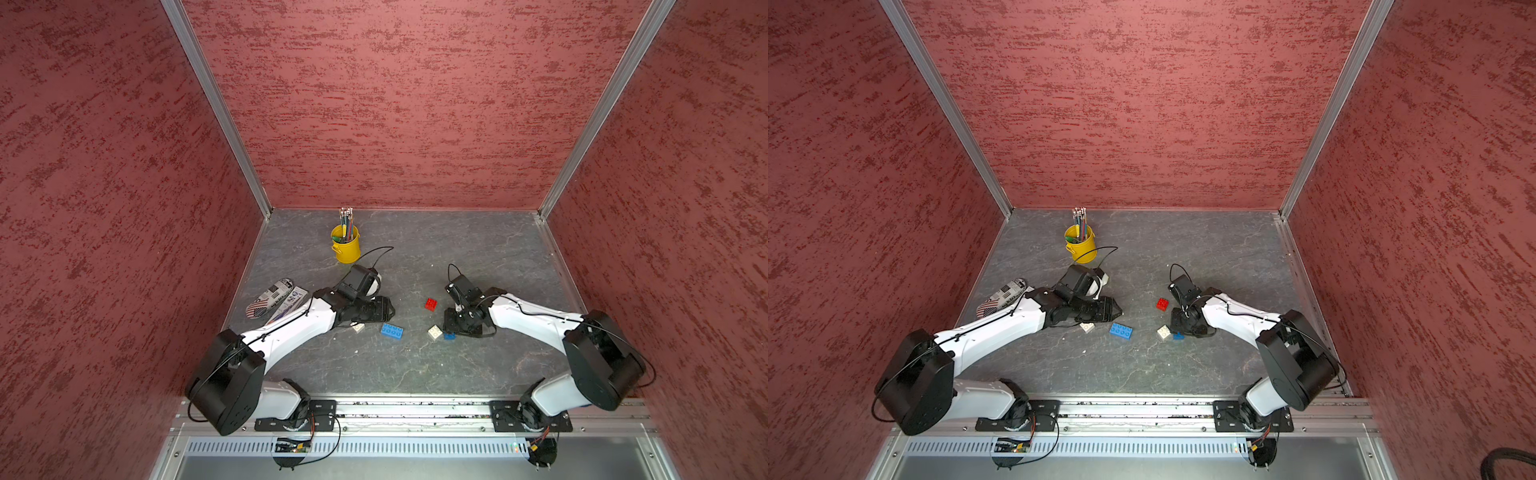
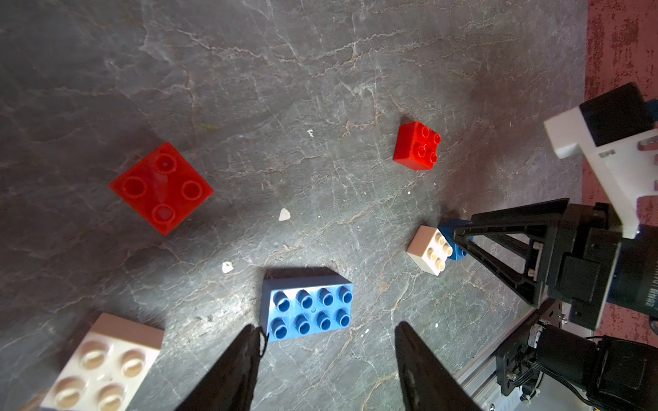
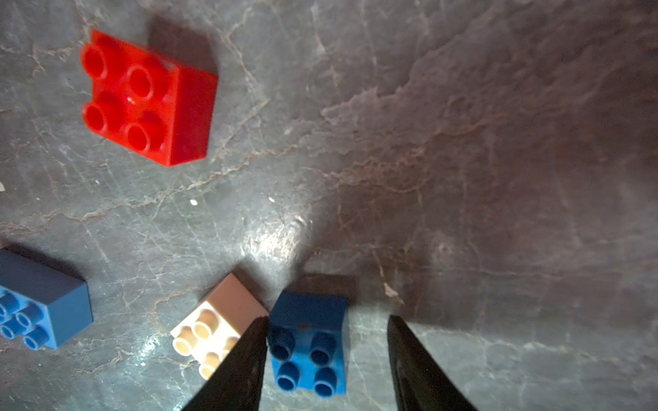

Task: Assemble the letter y with lego
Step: Pick up the lego brick from the center of the board.

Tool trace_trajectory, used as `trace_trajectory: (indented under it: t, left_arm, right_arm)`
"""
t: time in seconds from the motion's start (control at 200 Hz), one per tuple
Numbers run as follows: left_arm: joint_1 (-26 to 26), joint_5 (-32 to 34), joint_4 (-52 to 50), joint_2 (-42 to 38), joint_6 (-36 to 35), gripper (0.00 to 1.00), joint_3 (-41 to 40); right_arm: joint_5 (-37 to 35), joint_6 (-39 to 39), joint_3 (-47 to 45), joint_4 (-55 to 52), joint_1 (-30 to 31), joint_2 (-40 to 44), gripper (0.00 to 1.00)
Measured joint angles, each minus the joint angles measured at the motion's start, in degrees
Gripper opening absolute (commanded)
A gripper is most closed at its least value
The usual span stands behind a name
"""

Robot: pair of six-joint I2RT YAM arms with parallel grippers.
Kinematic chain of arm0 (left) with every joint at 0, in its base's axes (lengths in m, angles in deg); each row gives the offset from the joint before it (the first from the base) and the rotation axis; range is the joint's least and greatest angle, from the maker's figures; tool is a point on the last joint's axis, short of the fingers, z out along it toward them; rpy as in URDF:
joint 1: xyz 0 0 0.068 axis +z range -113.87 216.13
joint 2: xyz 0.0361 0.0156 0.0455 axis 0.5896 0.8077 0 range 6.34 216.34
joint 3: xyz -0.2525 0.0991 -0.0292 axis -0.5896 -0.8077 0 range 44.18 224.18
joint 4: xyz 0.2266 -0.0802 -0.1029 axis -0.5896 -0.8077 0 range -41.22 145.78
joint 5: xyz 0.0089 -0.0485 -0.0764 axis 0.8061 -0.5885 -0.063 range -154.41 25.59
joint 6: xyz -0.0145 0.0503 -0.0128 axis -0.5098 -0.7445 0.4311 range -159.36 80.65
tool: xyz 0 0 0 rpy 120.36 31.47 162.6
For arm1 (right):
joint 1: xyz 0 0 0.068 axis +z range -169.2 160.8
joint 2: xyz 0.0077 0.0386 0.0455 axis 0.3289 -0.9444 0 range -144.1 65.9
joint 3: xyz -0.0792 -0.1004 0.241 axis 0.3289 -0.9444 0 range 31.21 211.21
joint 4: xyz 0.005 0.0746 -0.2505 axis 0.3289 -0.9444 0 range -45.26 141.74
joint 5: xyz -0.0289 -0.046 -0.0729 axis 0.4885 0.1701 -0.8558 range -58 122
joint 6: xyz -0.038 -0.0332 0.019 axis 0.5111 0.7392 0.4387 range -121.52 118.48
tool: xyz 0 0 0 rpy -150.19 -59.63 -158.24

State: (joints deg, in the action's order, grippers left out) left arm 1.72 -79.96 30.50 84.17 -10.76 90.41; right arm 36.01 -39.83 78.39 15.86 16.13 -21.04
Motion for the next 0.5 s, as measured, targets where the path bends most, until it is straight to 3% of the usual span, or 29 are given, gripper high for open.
trace_trajectory:
  t: [0.16,0.411,0.501]
  left_arm:
    - [0.00,0.02,0.00,0.00,-0.02,0.62,-0.07]
    - [0.00,0.00,0.02,0.00,-0.02,0.62,-0.07]
    - [0.00,-0.02,0.04,0.04,-0.07,0.62,-0.07]
  right_arm:
    - [-1.07,-0.02,0.33,-1.11,0.61,-0.04,0.60]
    - [-1.51,-0.42,0.44,-2.45,3.06,-0.11,0.52]
    - [-1.55,-0.59,0.44,-2.80,3.39,-0.24,0.56]
